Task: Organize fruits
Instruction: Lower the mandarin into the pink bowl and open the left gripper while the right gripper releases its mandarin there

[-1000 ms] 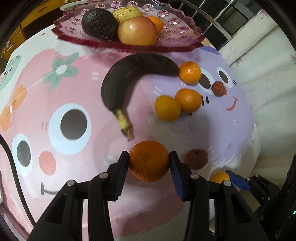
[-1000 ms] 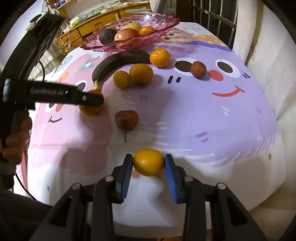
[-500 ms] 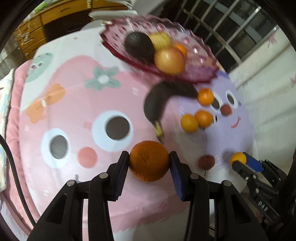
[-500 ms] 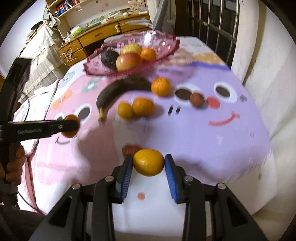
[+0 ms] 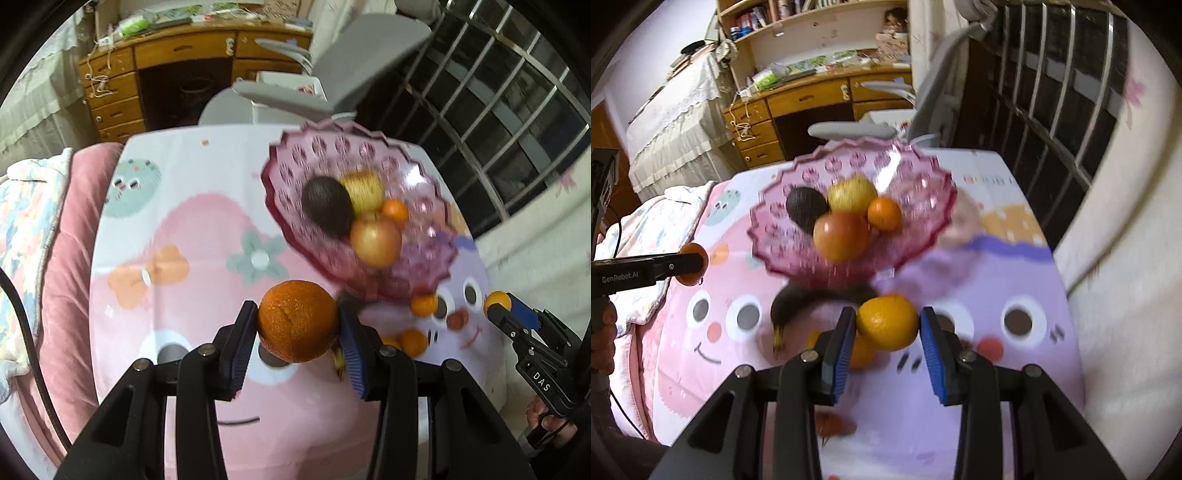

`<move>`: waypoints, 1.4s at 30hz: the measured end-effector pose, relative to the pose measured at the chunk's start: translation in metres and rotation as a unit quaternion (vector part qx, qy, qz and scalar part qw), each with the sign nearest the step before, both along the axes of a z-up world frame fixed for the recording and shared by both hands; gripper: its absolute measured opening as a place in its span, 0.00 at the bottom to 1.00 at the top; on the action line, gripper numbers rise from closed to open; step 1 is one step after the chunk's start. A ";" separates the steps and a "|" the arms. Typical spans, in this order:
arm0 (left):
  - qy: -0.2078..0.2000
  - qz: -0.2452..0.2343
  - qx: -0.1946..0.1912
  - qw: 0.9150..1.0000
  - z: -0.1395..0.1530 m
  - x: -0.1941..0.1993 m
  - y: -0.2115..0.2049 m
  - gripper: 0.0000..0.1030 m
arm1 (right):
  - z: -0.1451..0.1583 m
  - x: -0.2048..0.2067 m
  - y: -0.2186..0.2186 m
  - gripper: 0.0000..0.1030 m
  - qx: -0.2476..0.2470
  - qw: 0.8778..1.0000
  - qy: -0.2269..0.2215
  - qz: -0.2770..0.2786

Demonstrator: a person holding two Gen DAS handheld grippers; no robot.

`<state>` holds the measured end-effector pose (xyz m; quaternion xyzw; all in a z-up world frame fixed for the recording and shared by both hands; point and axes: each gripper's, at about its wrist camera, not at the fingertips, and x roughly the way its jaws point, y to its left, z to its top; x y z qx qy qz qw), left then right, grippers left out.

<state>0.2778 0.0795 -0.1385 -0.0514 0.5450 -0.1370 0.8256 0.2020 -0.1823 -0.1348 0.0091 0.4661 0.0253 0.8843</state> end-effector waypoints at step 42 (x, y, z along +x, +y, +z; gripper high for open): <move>0.000 0.026 -0.006 1.000 0.006 0.048 -0.055 0.65 | -0.027 0.094 -0.018 0.66 0.101 0.994 0.033 0.021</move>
